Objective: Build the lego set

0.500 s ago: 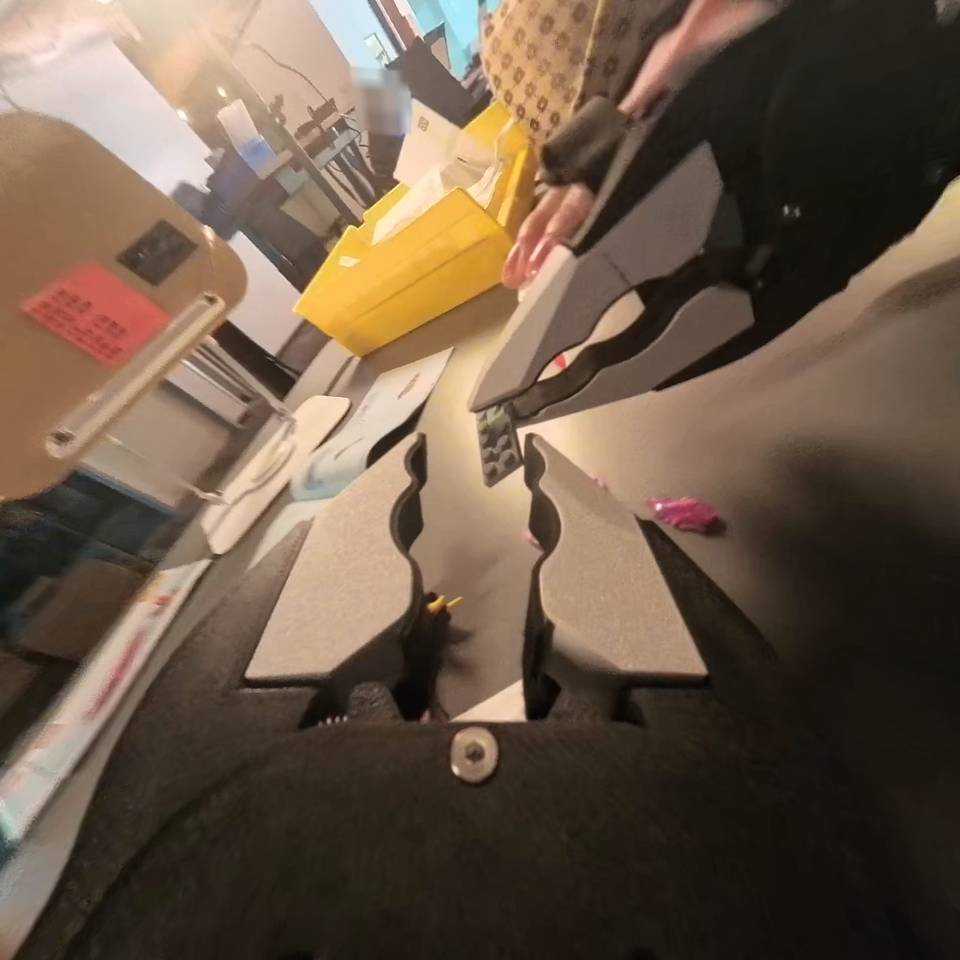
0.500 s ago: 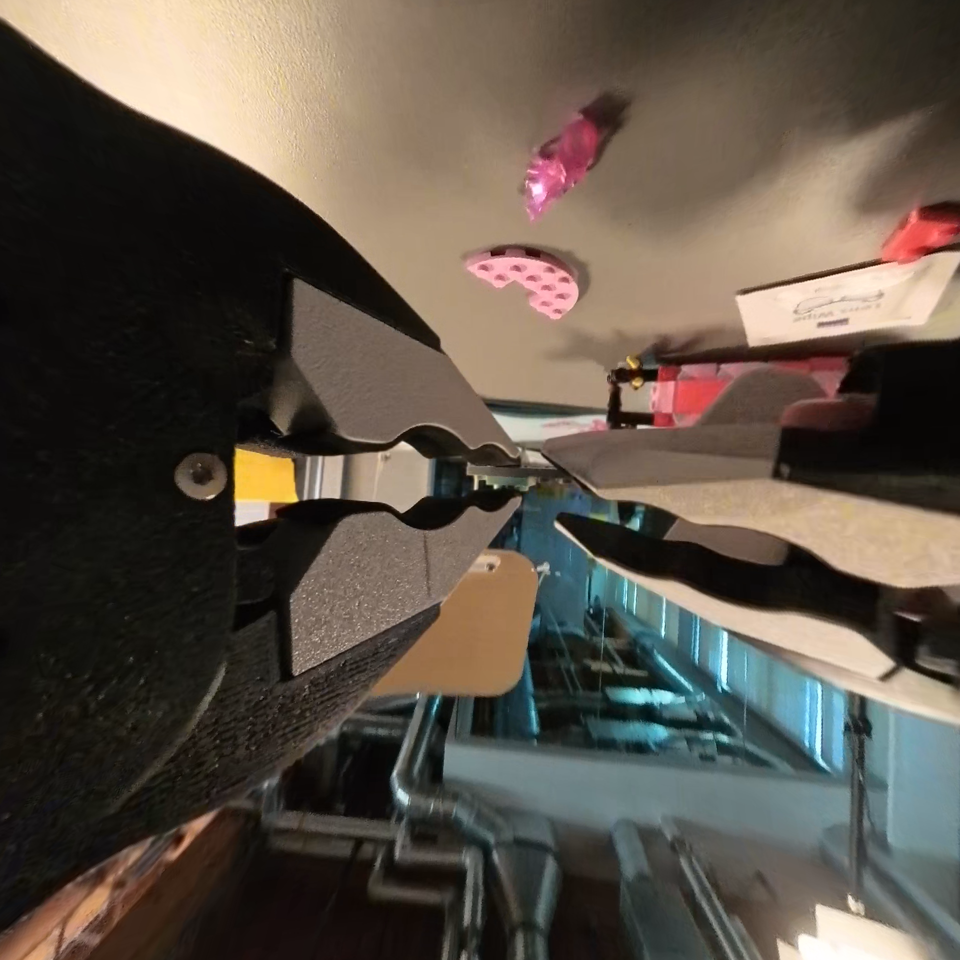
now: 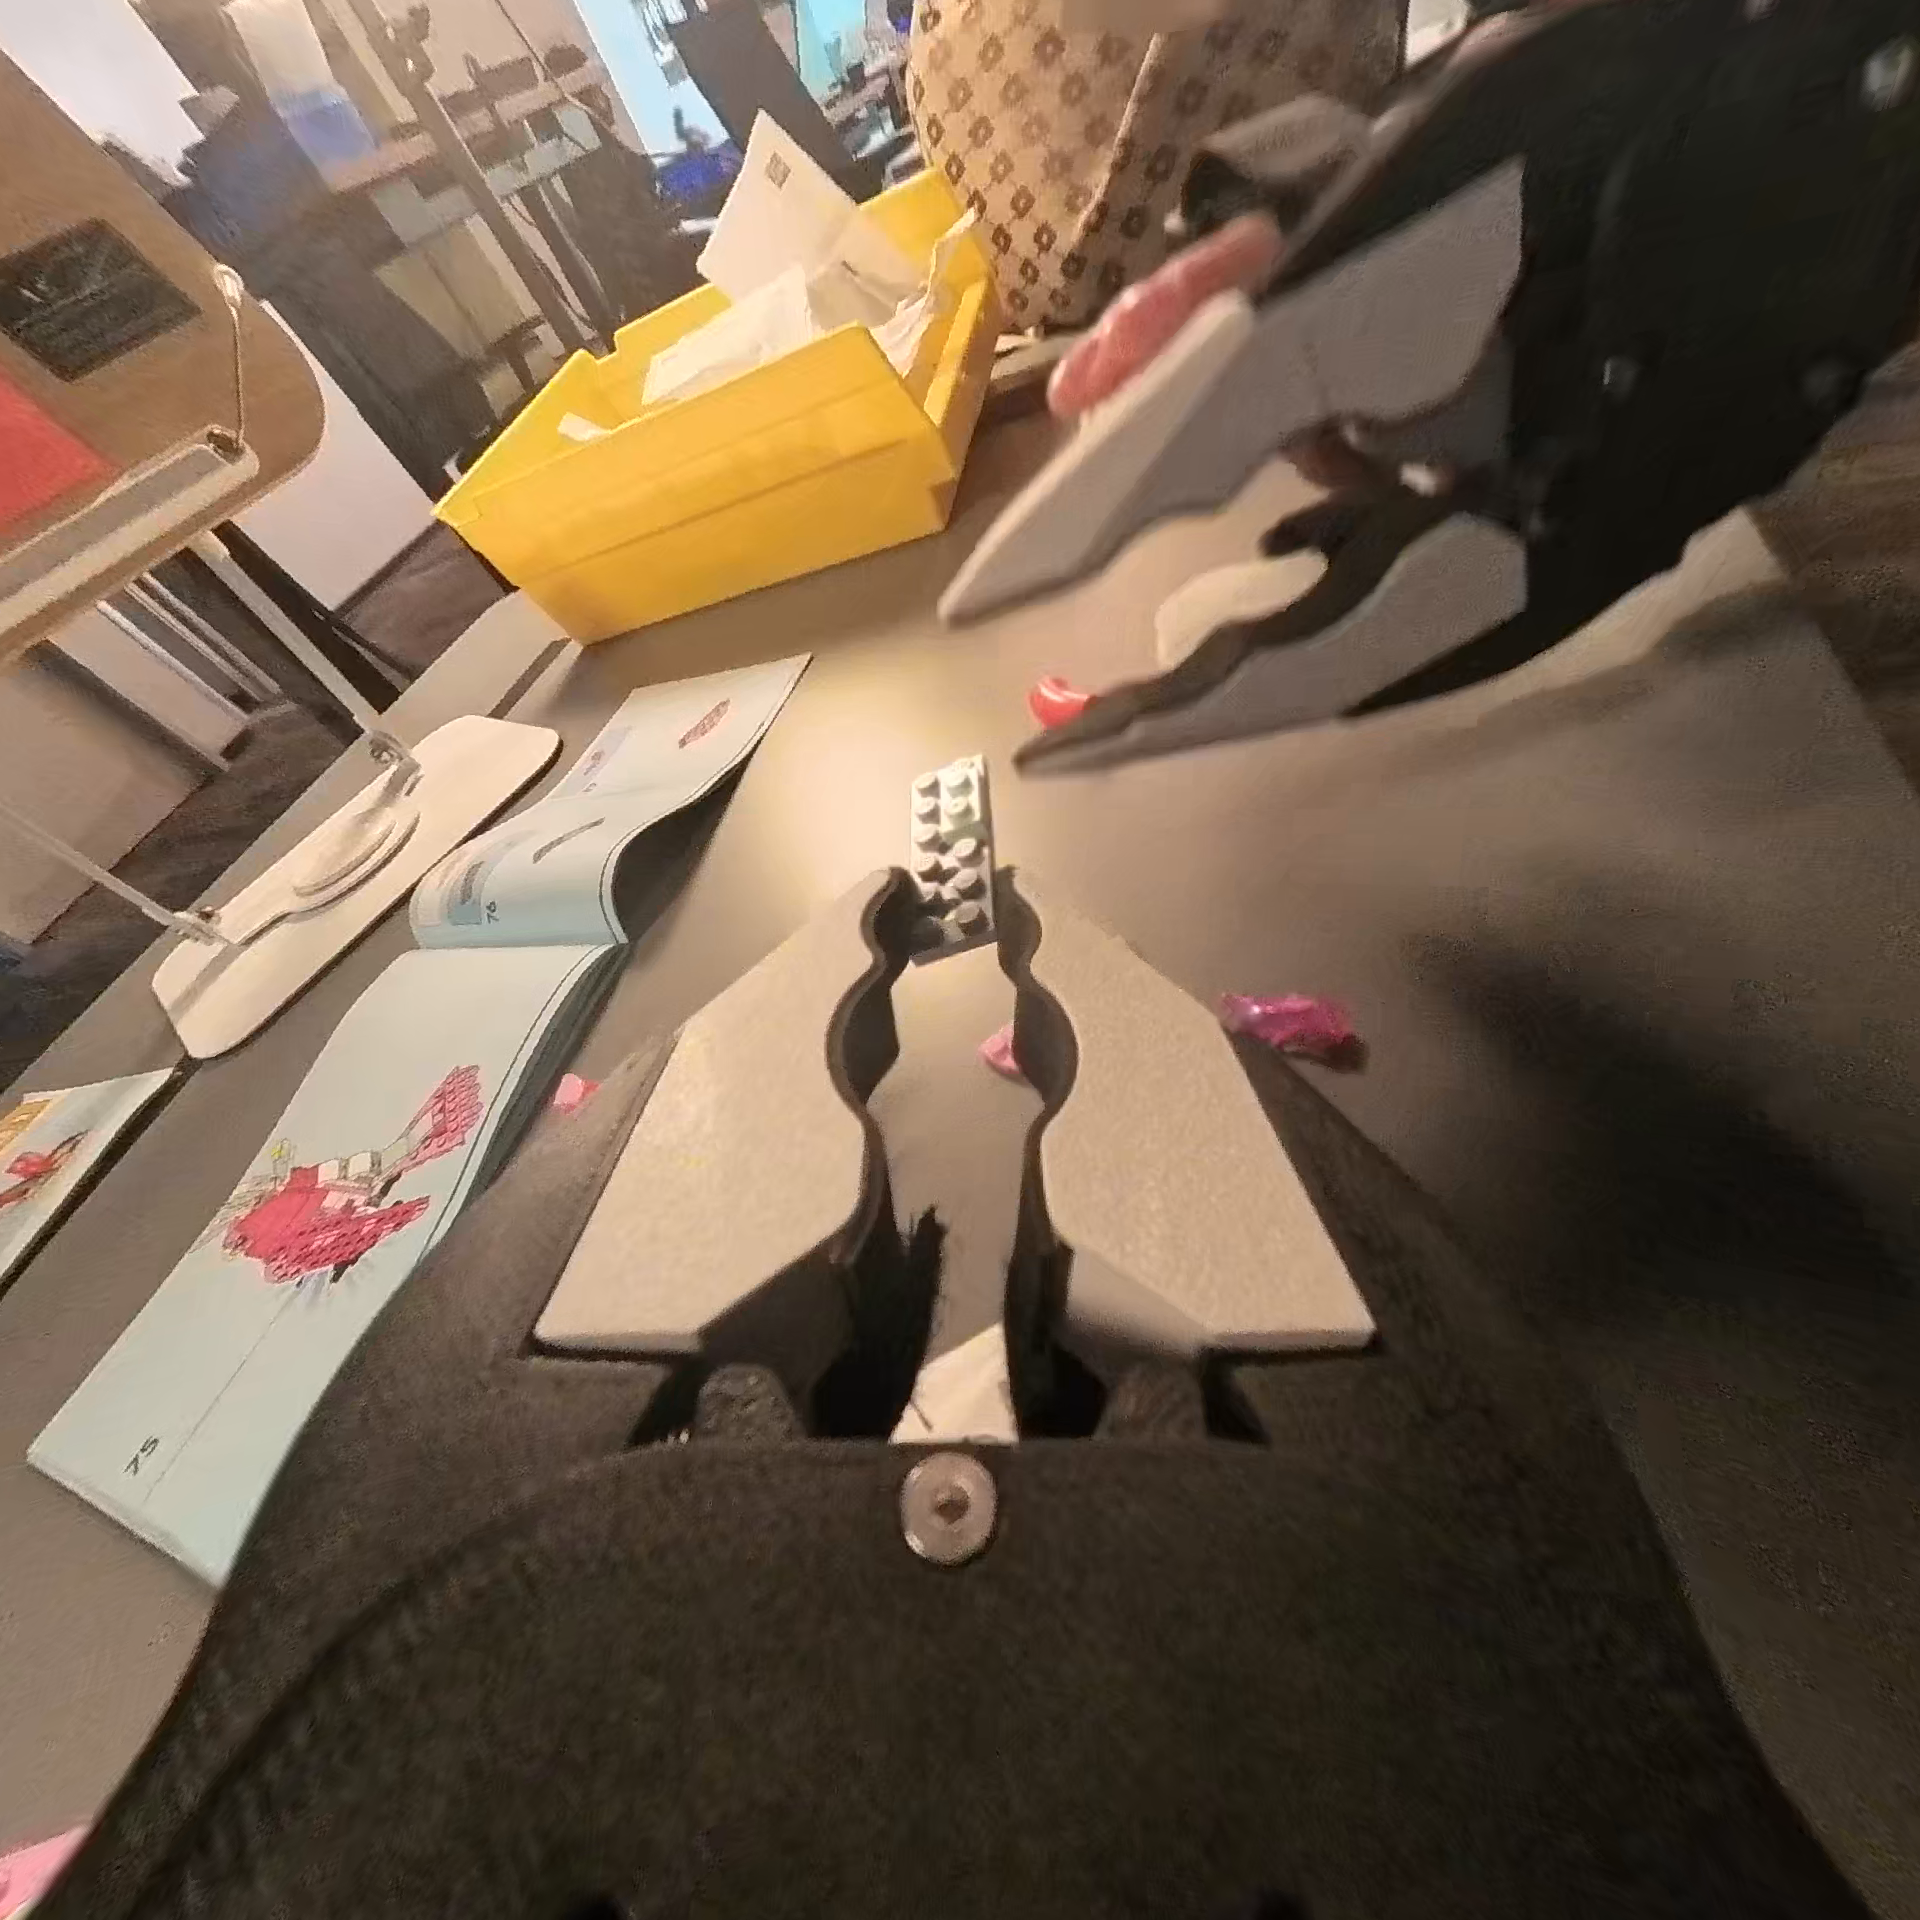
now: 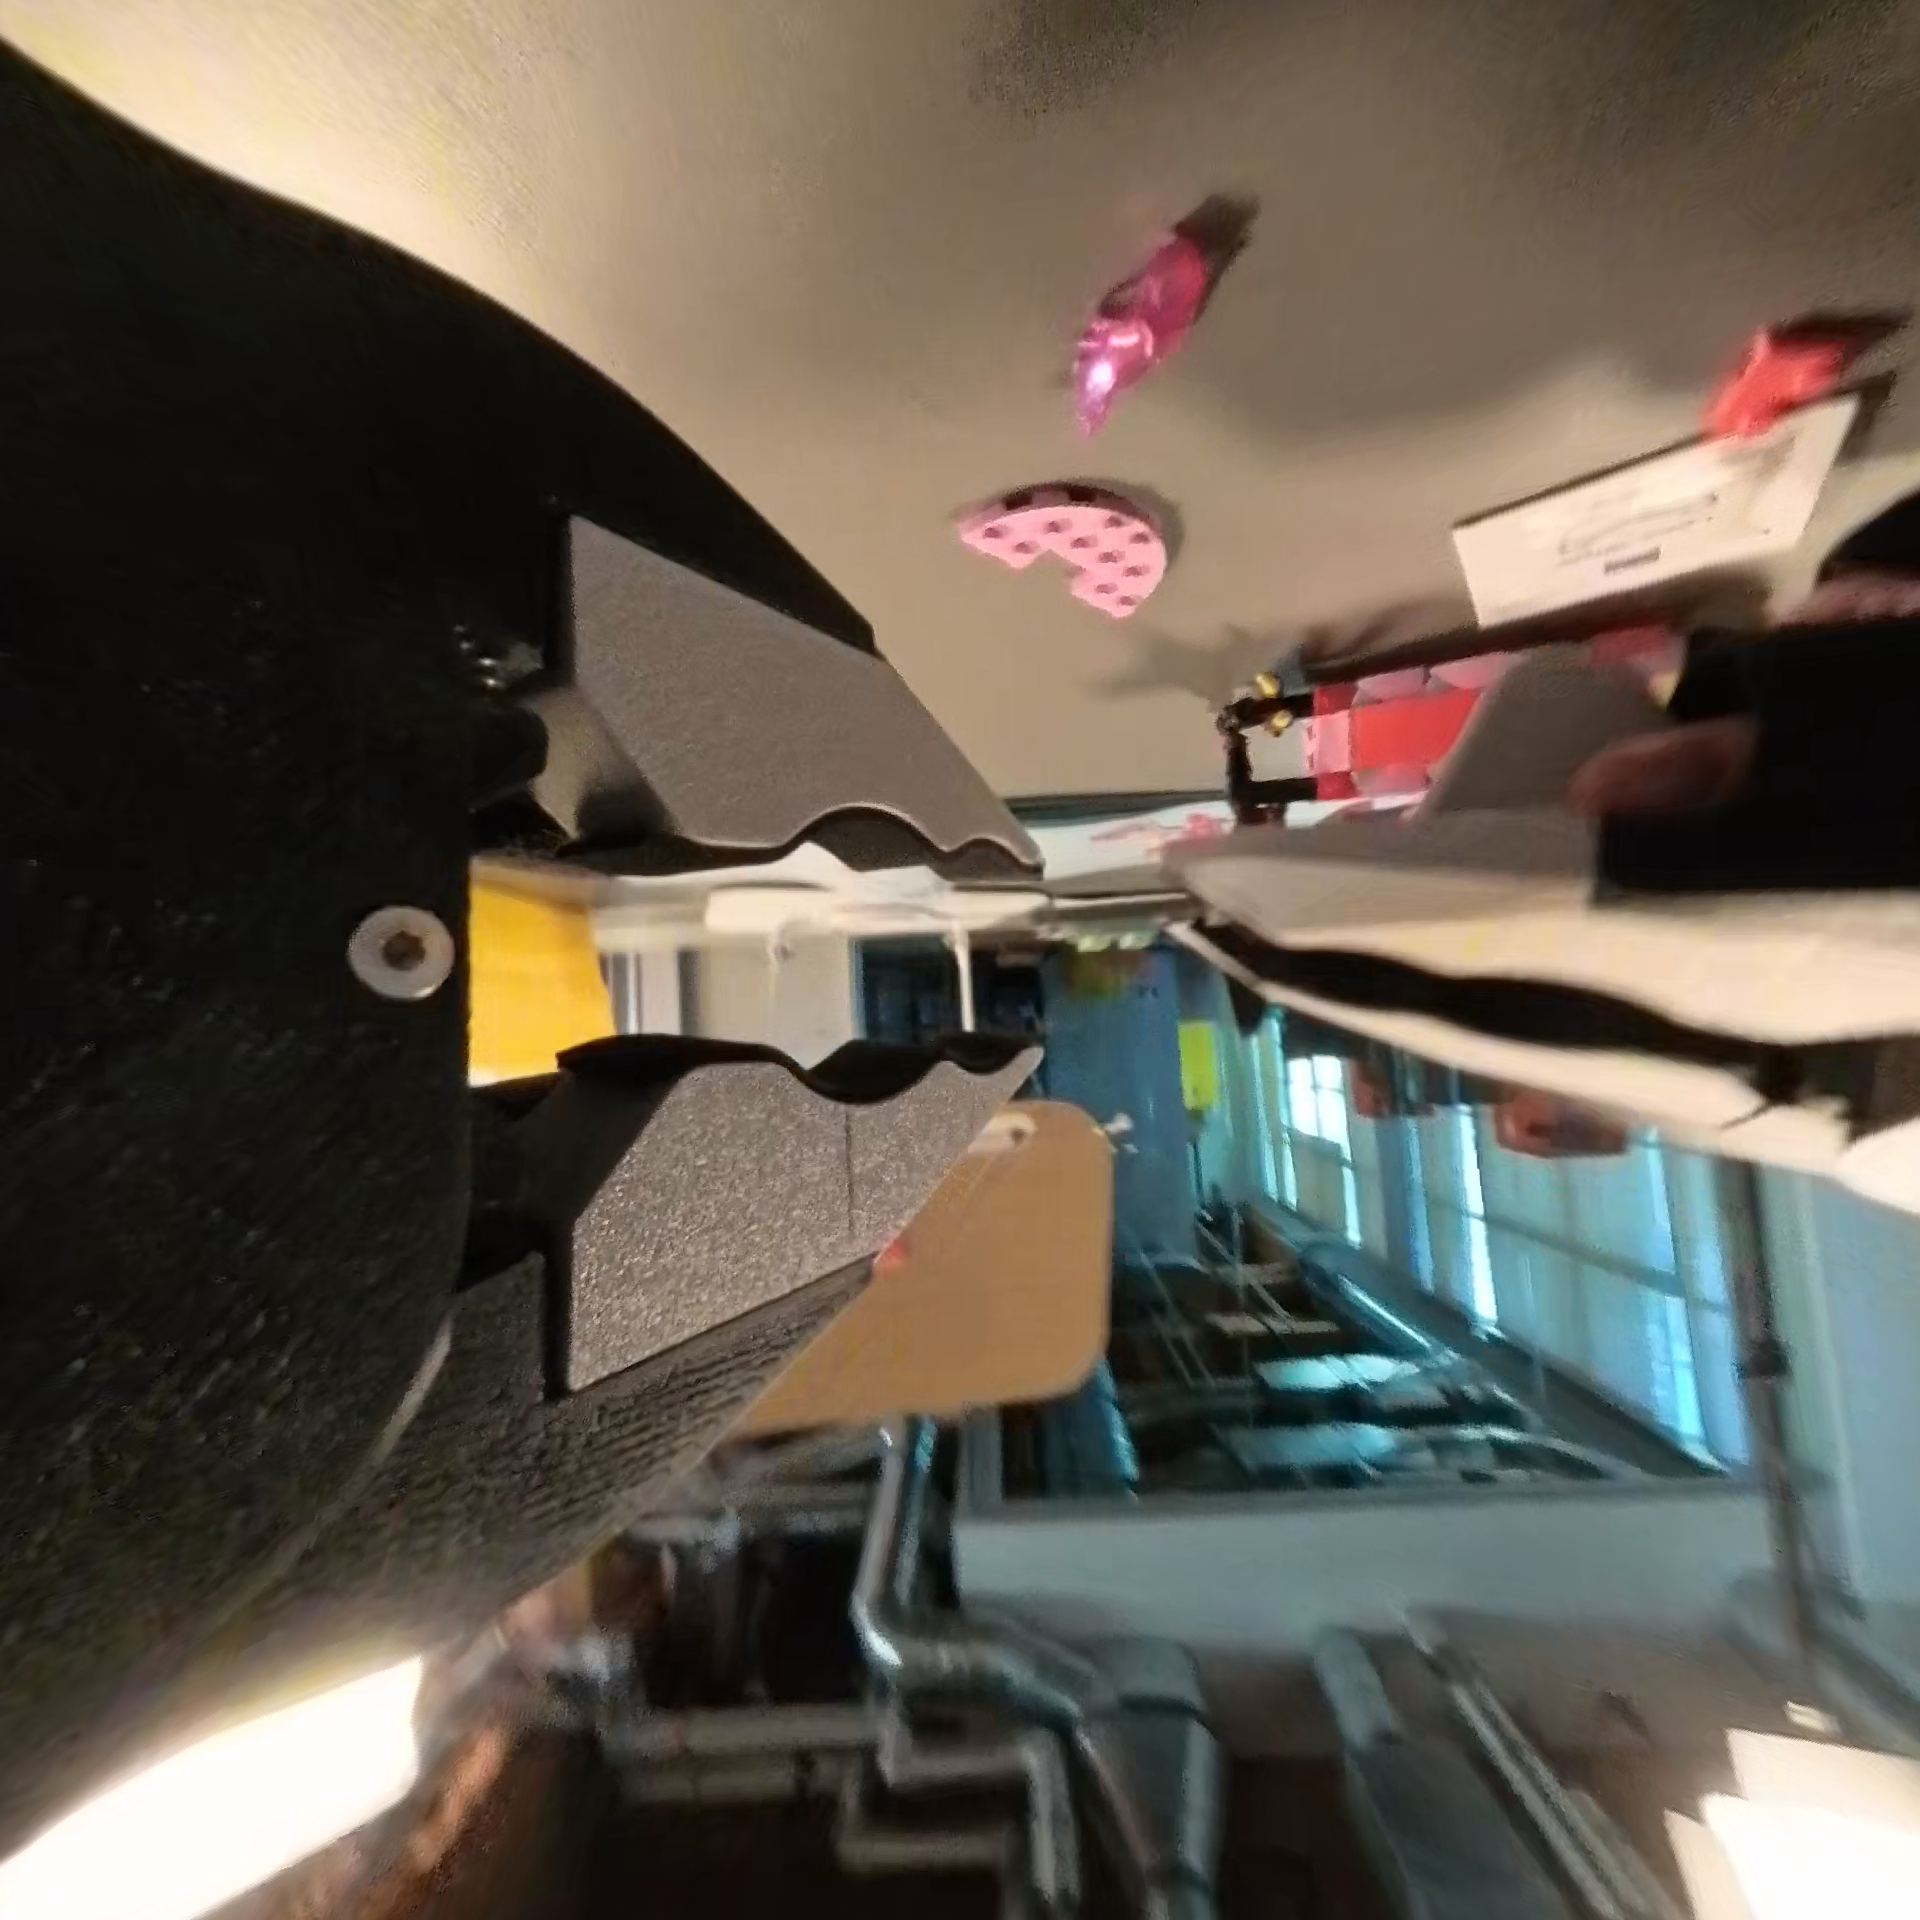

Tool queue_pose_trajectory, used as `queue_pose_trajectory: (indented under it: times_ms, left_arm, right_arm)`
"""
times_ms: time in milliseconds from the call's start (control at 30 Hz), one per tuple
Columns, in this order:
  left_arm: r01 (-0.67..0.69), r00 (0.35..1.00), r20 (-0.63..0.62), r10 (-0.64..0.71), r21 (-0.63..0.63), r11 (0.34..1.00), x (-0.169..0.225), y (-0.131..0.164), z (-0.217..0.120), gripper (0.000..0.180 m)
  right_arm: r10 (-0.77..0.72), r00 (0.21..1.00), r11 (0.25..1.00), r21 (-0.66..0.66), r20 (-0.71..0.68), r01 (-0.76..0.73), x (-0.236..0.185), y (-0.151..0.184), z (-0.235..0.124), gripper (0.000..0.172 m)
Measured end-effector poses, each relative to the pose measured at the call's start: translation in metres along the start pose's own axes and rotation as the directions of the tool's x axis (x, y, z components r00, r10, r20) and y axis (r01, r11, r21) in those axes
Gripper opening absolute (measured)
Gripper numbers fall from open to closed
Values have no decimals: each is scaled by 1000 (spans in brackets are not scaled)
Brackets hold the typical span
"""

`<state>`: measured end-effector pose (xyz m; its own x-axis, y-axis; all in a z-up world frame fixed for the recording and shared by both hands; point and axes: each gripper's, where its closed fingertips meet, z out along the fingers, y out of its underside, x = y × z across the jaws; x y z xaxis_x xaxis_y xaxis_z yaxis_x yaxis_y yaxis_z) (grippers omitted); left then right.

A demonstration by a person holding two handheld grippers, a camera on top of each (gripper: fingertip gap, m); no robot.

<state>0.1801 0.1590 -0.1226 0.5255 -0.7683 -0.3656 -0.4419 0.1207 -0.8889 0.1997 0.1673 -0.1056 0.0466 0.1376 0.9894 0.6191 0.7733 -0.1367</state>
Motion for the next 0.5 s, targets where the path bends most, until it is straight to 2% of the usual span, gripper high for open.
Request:
queue_pose_trajectory:
  times_ms: [67,133,200,267,367,500]
  left_arm:
    - [-20,1000,-1,20,-33,999,0,6,1,15]
    - [-30,999,13,31,-82,996,-3,14,3,15]
    - [-6,1000,1,6,-112,994,-2,19,4,15]
    - [5,1000,-11,-6,-131,991,0,22,6,15]
    - [-10,1000,-12,8,-143,990,0,25,6,15]
    - [-18,999,25,23,-159,987,-7,30,6,15]
  right_arm:
    - [191,981,981,-34,18,-190,5,18,-10,28]
    - [409,911,910,-98,58,-403,3,40,-20,28]
    - [618,775,784,-186,135,-592,-12,60,-31,28]
    - [768,619,638,-285,166,-715,-29,78,-40,31]
    - [873,444,487,-396,200,-779,-52,92,-47,34]
    - [911,337,408,-399,239,-821,-51,85,-44,36]
